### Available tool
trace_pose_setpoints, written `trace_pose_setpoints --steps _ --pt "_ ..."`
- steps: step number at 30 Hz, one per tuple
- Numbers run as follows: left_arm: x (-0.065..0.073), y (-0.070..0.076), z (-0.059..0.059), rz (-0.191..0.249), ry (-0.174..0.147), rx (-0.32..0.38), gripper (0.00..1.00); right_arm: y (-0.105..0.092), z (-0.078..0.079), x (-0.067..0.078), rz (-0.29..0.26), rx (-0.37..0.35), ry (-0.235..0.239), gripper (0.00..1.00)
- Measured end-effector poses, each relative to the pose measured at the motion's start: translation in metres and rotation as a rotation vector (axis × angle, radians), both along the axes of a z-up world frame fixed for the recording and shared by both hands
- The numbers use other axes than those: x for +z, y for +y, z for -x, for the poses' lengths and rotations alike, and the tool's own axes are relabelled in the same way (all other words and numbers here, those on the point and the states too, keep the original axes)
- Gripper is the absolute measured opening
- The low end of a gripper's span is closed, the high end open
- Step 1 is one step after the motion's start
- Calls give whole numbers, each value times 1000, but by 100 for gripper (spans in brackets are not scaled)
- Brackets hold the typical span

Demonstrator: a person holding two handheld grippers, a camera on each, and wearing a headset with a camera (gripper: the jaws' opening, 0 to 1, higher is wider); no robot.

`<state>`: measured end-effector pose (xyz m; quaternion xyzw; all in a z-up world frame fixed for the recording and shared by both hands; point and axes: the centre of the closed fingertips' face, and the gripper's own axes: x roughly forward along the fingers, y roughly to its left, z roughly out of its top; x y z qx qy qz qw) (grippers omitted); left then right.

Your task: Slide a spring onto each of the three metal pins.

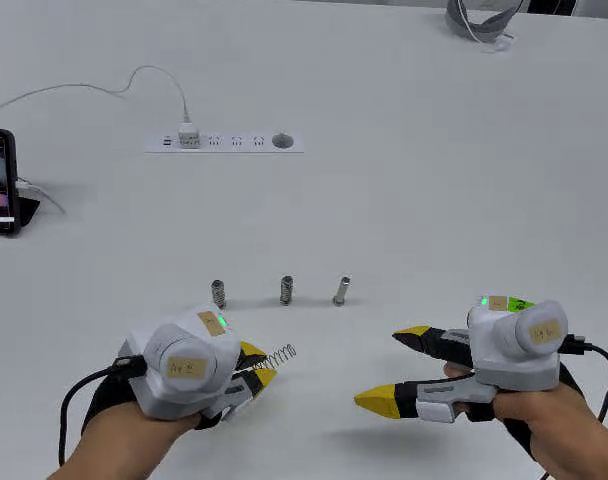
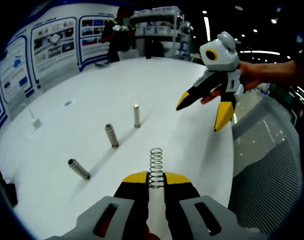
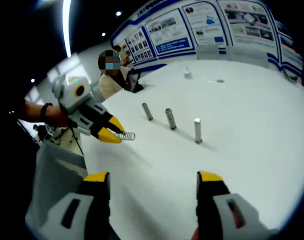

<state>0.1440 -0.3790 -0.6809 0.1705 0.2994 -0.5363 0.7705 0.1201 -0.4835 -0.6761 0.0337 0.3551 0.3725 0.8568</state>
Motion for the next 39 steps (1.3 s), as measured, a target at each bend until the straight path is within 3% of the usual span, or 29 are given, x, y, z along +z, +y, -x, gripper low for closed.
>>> trace_pose_setpoints --steps 8,14,18,24,39 --pt "8 -5 10 10 -12 -21 10 16 -1 7 -64 20 1 63" --pt "13 -11 14 23 -15 -29 10 28 -4 17 -148 8 6 52" --pt "16 -18 17 33 -18 -39 10 36 -5 23 -204 8 12 38" --pt "21 -30 24 46 -20 -61 10 44 -4 29 -270 9 31 30" --pt "31 -41 33 73 -27 -100 10 51 3 33 -332 28 70 21"
